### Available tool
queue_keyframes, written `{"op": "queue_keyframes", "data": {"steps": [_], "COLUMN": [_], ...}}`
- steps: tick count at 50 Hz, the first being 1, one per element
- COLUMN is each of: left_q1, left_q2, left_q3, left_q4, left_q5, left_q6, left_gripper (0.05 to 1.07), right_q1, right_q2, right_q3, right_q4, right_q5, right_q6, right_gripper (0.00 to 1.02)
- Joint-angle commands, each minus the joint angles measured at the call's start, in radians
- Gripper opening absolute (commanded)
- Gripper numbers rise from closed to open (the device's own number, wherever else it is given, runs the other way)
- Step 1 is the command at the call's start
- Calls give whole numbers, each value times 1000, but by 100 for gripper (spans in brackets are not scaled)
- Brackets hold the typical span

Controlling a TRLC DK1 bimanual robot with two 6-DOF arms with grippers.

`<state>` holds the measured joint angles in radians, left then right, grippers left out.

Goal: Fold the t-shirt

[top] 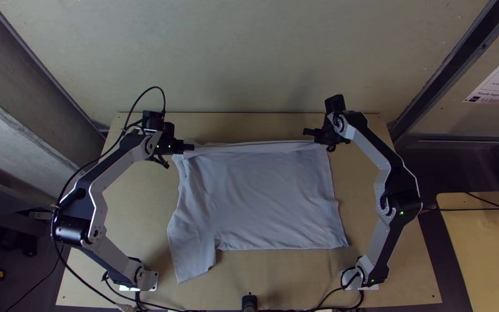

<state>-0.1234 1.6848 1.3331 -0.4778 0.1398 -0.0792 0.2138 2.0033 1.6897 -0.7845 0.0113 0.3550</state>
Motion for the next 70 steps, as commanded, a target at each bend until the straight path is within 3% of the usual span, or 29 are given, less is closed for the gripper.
{"op": "queue_keyframes", "data": {"steps": [1, 16, 19, 22, 25, 27, 28, 36, 57, 70], "left_q1": [-2, -50, -56, -56, -56, -55, -51, -42, 1, -13], "left_q2": [-62, -62, -48, -39, -43, -59, -71, -163, -306, -461], "left_q3": [-87, -273, -287, -288, -287, -282, -279, -261, -81, -58], "left_q4": [19, 139, 153, 154, 154, 153, 151, 114, -248, -430], "left_q5": [-12, -23, -26, -28, -29, -34, -37, -39, -8, -8], "left_q6": [-16, -31, -40, -51, -51, -50, -50, -48, 12, 12], "left_gripper": [8, 8, 13, 36, 60, 68, 72, 103, 103, 103], "right_q1": [-4, -2, -2, -4, -10, -19, -22, -62, -128, -122], "right_q2": [-57, -83, -80, -84, -100, -109, -113, -212, -606, -741], "right_q3": [-82, -301, -318, -331, -346, -348, -344, -357, -426, -418], "right_q4": [24, 139, 142, 140, 137, 123, 113, 91, -12, -294], "right_q5": [35, 33, 33, 33, 33, 33, 33, 33, 30, 30], "right_q6": [-7, -4, -4, -1, 9, 24, 24, 21, 12, -10], "right_gripper": [3, 3, 6, 20, 61, 93, 99, 99, 99, 99]}}
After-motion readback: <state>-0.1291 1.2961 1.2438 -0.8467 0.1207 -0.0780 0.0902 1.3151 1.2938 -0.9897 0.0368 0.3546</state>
